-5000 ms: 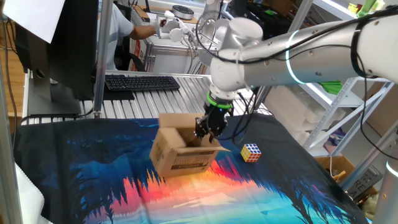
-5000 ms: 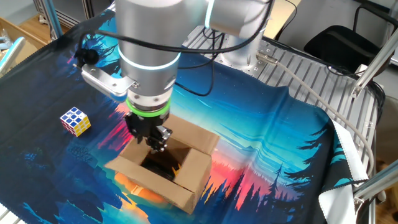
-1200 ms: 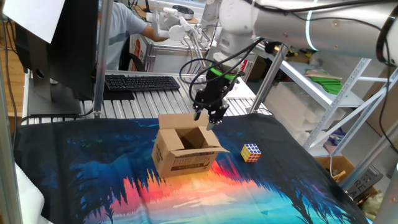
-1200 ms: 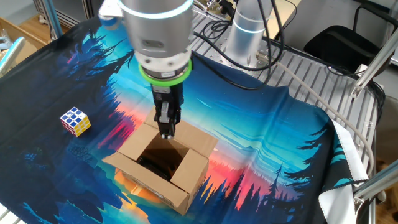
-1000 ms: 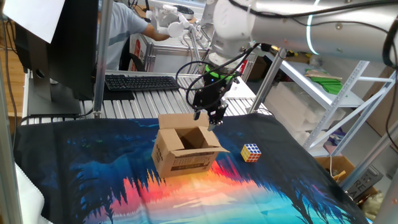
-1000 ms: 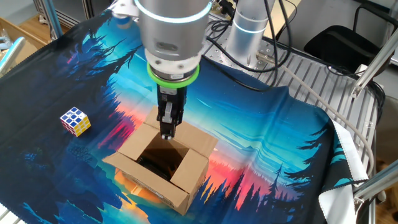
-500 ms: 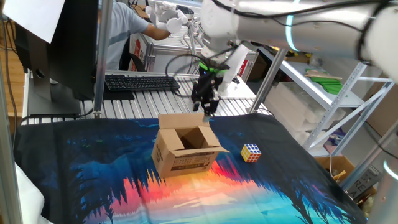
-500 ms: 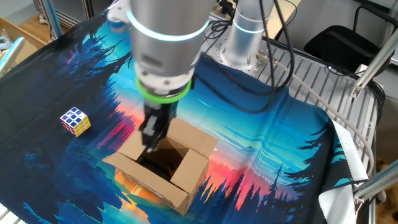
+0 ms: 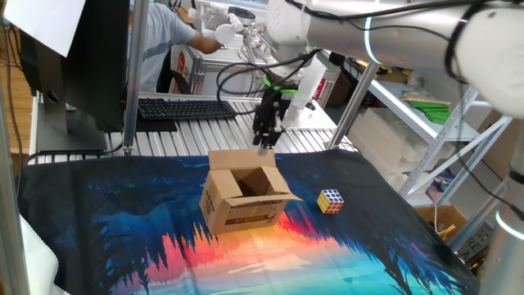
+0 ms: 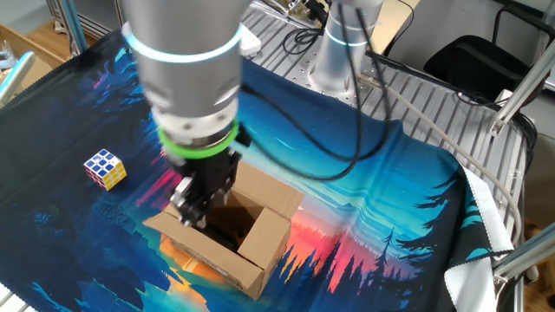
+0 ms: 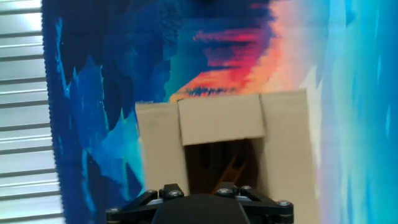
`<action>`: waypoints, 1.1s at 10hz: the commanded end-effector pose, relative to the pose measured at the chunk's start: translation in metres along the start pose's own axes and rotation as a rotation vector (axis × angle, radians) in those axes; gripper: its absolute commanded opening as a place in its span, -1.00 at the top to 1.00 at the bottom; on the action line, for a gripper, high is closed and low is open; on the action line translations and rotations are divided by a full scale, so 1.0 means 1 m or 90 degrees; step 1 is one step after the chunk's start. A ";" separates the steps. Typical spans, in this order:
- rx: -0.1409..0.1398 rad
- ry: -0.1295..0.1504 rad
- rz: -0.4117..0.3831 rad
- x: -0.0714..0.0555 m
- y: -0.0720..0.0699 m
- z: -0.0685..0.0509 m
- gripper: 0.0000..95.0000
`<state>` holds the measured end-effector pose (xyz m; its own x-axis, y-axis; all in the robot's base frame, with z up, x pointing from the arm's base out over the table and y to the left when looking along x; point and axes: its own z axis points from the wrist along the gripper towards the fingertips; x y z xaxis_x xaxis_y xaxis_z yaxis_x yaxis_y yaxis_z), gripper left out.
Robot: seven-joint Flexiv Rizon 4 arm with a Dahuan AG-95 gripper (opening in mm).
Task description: Cover the box
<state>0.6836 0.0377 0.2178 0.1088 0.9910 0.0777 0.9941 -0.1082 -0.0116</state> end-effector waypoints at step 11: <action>-0.022 0.001 -0.073 0.017 0.039 0.033 0.20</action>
<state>0.7238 0.0530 0.1866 -0.0201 0.9982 0.0568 0.9993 0.0183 0.0317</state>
